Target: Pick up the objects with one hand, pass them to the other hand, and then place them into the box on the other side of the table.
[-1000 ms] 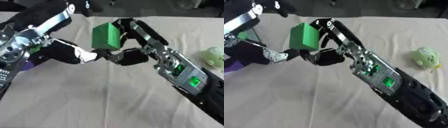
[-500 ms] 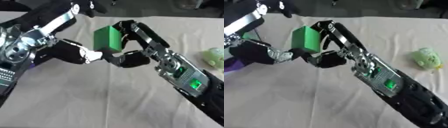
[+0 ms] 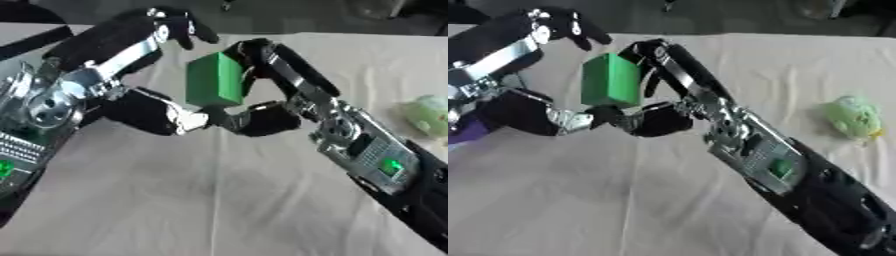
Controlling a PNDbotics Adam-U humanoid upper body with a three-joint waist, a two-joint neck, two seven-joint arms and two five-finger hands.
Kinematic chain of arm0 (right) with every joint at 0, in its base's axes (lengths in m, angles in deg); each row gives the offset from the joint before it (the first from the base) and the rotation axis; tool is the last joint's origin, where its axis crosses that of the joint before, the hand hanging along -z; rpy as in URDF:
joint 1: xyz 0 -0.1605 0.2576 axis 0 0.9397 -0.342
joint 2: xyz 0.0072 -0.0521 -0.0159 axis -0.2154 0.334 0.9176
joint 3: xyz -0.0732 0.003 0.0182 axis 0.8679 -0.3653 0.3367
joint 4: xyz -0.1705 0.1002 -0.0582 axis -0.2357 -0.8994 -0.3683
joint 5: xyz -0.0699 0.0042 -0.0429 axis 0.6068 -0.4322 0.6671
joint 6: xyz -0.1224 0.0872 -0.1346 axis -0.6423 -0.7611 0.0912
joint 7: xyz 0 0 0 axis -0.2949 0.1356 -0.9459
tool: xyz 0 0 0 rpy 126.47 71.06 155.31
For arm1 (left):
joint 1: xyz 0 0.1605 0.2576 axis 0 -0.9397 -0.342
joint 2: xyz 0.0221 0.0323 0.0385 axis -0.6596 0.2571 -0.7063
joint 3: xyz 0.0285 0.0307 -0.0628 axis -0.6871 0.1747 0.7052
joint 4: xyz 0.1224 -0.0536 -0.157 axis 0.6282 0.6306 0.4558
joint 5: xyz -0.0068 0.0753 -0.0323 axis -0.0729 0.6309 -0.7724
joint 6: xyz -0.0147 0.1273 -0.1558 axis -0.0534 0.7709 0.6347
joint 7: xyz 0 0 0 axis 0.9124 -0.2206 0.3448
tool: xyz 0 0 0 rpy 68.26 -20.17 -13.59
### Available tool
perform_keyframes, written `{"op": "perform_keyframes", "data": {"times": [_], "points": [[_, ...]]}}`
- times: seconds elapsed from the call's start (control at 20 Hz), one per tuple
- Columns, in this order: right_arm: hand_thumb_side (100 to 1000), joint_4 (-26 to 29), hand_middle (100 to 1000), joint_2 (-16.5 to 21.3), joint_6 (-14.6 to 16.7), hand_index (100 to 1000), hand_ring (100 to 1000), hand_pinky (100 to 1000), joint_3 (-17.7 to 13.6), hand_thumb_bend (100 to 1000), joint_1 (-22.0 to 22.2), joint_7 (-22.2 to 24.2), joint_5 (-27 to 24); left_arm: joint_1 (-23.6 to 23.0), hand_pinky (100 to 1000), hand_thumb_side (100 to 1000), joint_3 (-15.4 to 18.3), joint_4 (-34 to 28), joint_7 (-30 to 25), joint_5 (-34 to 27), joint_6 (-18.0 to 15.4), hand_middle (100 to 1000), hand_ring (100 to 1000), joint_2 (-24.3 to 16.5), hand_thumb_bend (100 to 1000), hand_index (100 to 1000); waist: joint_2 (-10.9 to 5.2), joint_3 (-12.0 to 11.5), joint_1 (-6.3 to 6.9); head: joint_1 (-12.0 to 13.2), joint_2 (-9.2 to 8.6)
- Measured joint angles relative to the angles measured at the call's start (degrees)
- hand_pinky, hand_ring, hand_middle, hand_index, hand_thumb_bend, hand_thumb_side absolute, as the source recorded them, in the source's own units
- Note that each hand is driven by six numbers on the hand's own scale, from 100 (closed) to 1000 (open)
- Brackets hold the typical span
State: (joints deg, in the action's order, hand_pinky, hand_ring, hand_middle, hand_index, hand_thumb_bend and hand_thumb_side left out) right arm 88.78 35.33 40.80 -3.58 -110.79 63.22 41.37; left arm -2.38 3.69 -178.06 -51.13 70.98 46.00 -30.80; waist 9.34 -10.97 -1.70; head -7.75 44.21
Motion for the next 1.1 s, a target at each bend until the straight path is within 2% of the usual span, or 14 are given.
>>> {"op": "perform_keyframes", "data": {"times": [0.55, 0.8, 1.1], "points": [[100, 0.0, 551, 0.0, 0.6, 539, 556, 446, 0.0, 395, 0.0, 0.4, 0.1, 0.0, 873, 387, -0.7, 2.9, 3.1, 3.3, -0.7, 755, 735, 2.1, 471, 834, 0.00, 0.1, 0.00, 0.0, 0.00], [100, 0.0, 551, 0.0, 0.8, 538, 555, 444, 0.0, 396, 0.0, 0.6, 0.3, -0.3, 863, 342, -1.0, 3.2, 5.1, 3.2, -0.8, 670, 682, 2.8, 396, 768, 0.00, 0.1, 0.00, 0.0, 0.00], [100, -0.1, 551, 0.0, 0.7, 538, 555, 443, -0.4, 396, 0.3, 0.7, 0.5, -0.5, 832, 234, -1.5, 3.2, 7.6, 1.4, -0.4, 551, 590, 3.3, 275, 656, 0.00, 0.3, 0.00, 0.0, 0.00]]}}
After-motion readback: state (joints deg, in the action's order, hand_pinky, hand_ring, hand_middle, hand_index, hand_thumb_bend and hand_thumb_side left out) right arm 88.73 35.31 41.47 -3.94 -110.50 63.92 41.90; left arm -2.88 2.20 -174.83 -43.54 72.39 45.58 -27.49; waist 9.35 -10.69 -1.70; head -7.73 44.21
